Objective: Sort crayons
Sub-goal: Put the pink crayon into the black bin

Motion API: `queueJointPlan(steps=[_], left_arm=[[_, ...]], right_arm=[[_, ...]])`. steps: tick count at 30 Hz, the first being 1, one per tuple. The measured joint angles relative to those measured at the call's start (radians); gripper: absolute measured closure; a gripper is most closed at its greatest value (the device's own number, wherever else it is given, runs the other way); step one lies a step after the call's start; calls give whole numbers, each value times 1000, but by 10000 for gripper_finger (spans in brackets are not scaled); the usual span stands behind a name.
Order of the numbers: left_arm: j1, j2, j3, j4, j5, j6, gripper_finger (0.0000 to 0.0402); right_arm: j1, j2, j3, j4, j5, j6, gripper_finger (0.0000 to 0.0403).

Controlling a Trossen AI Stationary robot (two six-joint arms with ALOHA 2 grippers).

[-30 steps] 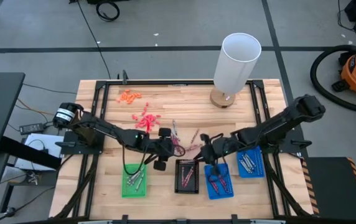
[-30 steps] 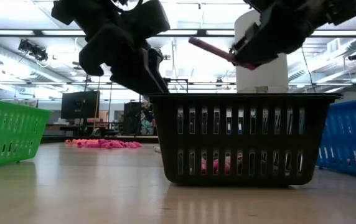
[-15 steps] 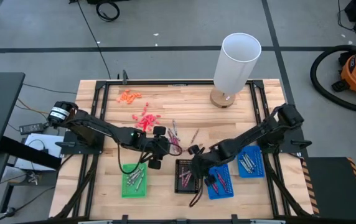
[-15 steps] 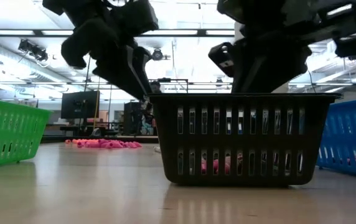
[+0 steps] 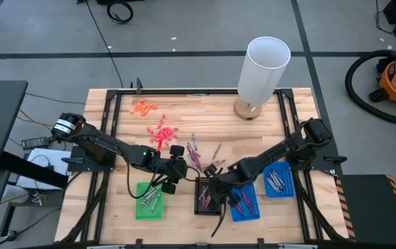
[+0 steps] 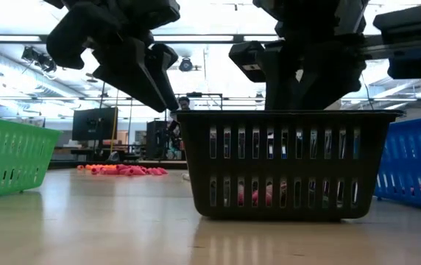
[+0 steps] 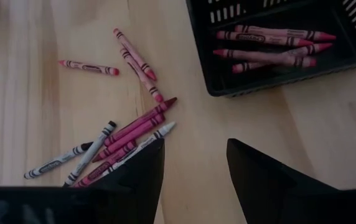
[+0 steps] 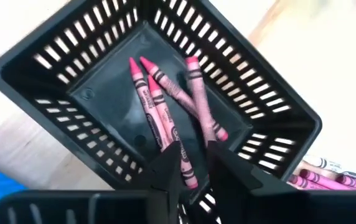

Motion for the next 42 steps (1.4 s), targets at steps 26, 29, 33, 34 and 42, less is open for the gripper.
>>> queueJointPlan(steps=[26, 29, 33, 34, 42], left_arm=[[85, 4, -1, 171, -2, -37, 217], [104, 4, -1, 219, -2, -65, 217], [137, 17, -2, 241, -10, -111, 217], [148, 28, -1, 254, -17, -123, 217], [253, 110, -2, 242, -19, -101, 217]], right_arm=[[-9, -219, -141, -192, 425, 311, 292], [-19, -248, -198, -161, 463, 358, 292], [-20, -294, -274, -47, 540, 403, 292], [-20, -304, -291, -12, 568, 409, 292], [-25, -353, -375, 229, 628, 355, 292]])
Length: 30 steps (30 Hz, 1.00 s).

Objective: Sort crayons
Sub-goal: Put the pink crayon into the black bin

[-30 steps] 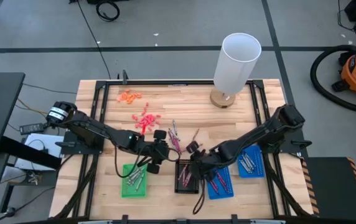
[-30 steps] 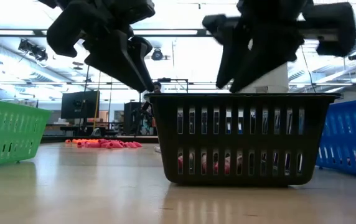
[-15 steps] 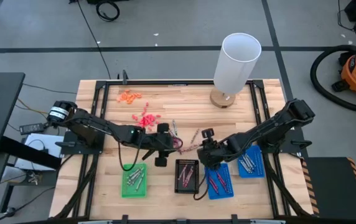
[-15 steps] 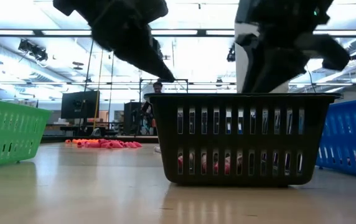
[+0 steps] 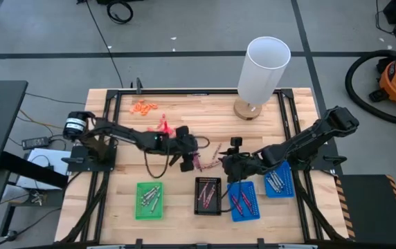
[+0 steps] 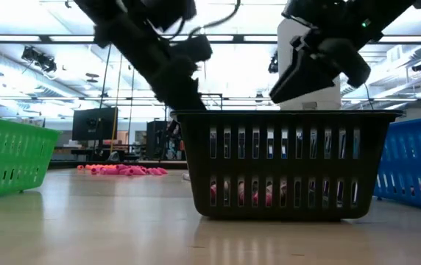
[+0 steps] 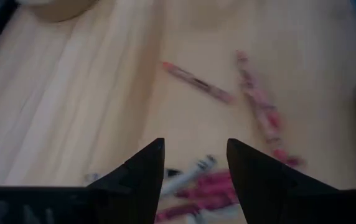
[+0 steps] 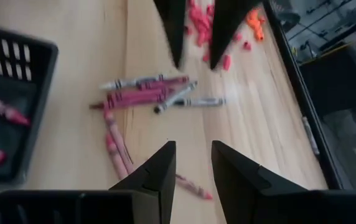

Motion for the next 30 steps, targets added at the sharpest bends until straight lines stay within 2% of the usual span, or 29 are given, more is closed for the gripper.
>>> queueJointPlan(steps=[6, 9, 13, 19, 26, 30], left_arm=[[51, 15, 1, -70, -3, -47, 217], [37, 15, 1, -80, -1, -30, 217], [-2, 15, 0, -70, -1, 18, 217], [-58, 5, -92, 89, -1, 67, 217], [-89, -32, -226, 274, -31, 57, 217], [-95, -37, -281, 380, -54, 57, 217]], right_arm=[[-6, 22, -29, 91, -19, 3, 292], [-23, 34, -30, 72, -96, -1, 292], [-86, 62, -28, 89, -263, -32, 292], [-212, 81, -25, 113, -443, -94, 292], [-321, 79, -25, 112, -576, -160, 292], [-360, 79, -12, 110, -608, -182, 292]])
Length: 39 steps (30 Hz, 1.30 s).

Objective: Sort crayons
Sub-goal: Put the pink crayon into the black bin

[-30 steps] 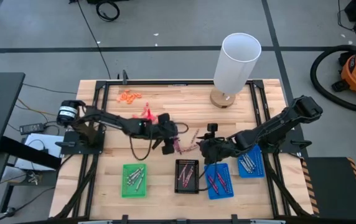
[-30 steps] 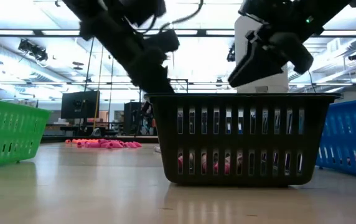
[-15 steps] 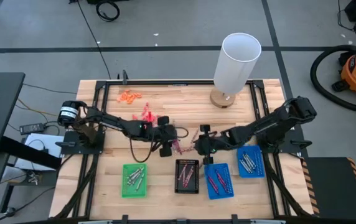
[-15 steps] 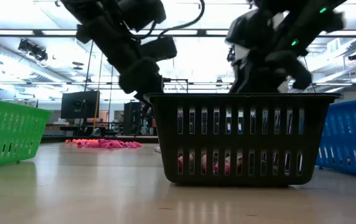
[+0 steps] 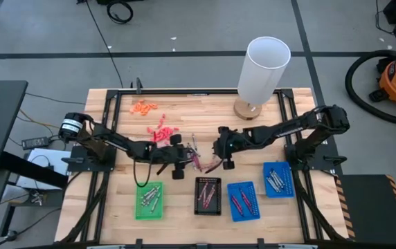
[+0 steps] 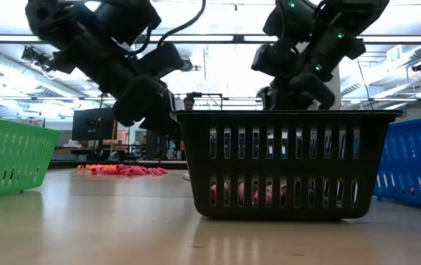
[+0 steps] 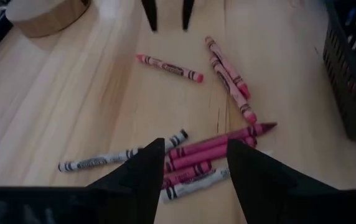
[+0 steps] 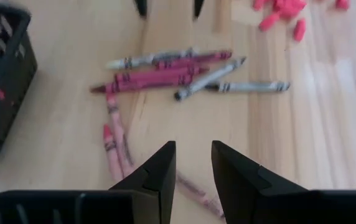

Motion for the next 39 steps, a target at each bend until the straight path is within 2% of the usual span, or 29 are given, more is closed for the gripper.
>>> queueJointPlan(steps=[3, 6, 12, 19, 22, 33, 39], left_arm=[[1, 0, -12, 13, 0, -1, 217], [3, 0, -12, 31, 0, 7, 217], [3, 0, -12, 46, 0, 11, 217], [3, 0, -12, 47, 0, 11, 217], [3, 0, -12, 45, 0, 11, 217], [-11, -47, -12, -31, -1, 8, 217], [-17, -74, -11, -63, -1, 4, 217]], right_arm=[[-11, 2, 21, 1, -35, -25, 292], [-26, 60, 63, -25, -55, -57, 292], [-42, 192, 214, -227, -70, -142, 292], [-53, 229, 290, -447, -59, -293, 293], [-69, 229, 292, -452, -61, -328, 296], [-148, 289, 291, -423, -236, -340, 305], [-159, 328, 296, -426, -238, -340, 308]])
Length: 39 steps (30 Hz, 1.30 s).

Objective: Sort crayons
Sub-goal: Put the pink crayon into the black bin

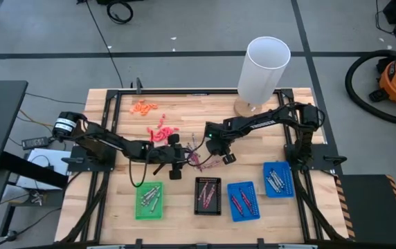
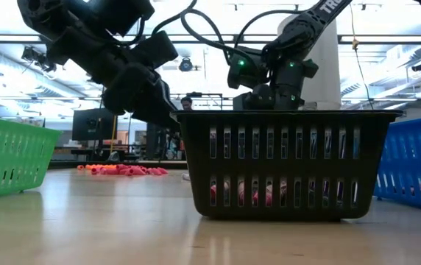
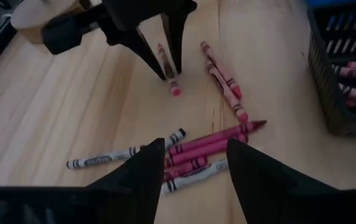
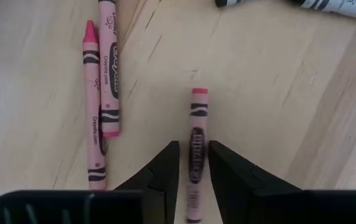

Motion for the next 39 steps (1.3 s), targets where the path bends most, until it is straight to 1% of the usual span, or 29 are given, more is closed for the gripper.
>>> queueJointPlan(steps=[4, 10, 12, 15, 18, 22, 29, 39], left_arm=[[0, -3, 0, -7, 0, -3, 217], [0, -3, -1, -11, 0, -12, 217], [0, -3, 0, -15, 0, -17, 217], [0, -3, -1, -20, 0, -19, 217], [0, -3, -1, -20, 0, -20, 217], [0, -3, 0, -20, 0, -23, 217], [0, -3, -1, -26, 0, -23, 217], [0, -3, -1, -27, 0, -23, 217]], right_arm=[[-9, 8, -1, -6, -1, 3, 324], [-17, 4, -2, -4, 0, 33, 374], [-17, 4, -2, -6, 7, 49, 384], [-5, -9, -3, -7, 30, 65, 384], [16, -38, -8, -12, 86, 87, 379], [43, -111, -8, -23, 129, 109, 374], [112, -206, -7, -29, 137, 168, 374], [210, -289, -7, -29, 170, 242, 374]])
